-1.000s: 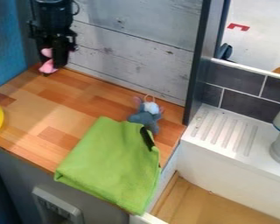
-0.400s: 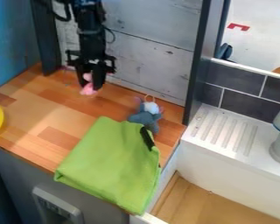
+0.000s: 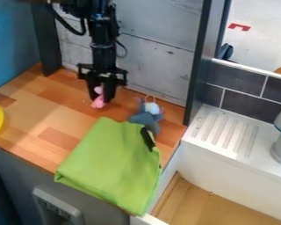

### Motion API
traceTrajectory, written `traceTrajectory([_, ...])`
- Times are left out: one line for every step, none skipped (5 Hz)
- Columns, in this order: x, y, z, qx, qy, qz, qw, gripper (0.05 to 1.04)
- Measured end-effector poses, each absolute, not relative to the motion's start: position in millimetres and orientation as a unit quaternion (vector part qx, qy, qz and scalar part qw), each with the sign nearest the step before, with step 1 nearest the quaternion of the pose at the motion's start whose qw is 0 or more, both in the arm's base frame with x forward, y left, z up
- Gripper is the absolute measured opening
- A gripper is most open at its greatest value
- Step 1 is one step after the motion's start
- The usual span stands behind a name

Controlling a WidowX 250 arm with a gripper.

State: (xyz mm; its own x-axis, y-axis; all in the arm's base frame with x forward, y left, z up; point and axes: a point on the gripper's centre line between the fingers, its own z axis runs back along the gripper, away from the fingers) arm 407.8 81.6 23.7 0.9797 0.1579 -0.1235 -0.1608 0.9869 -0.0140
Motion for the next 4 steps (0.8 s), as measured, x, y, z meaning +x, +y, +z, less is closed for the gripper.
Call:
traceTrajectory([406,79,11,-0.012,0.073,0.095,0.993,0.437])
traceTrajectory([405,80,11,-0.011,0.087,0.093,0.992,0.505])
traceTrajectory([404,79,12,-0.02,0.091,0.088,0.992,0.817])
traceTrajectory([404,88,38,-0.038,0.039,0.082,0.995,1.009])
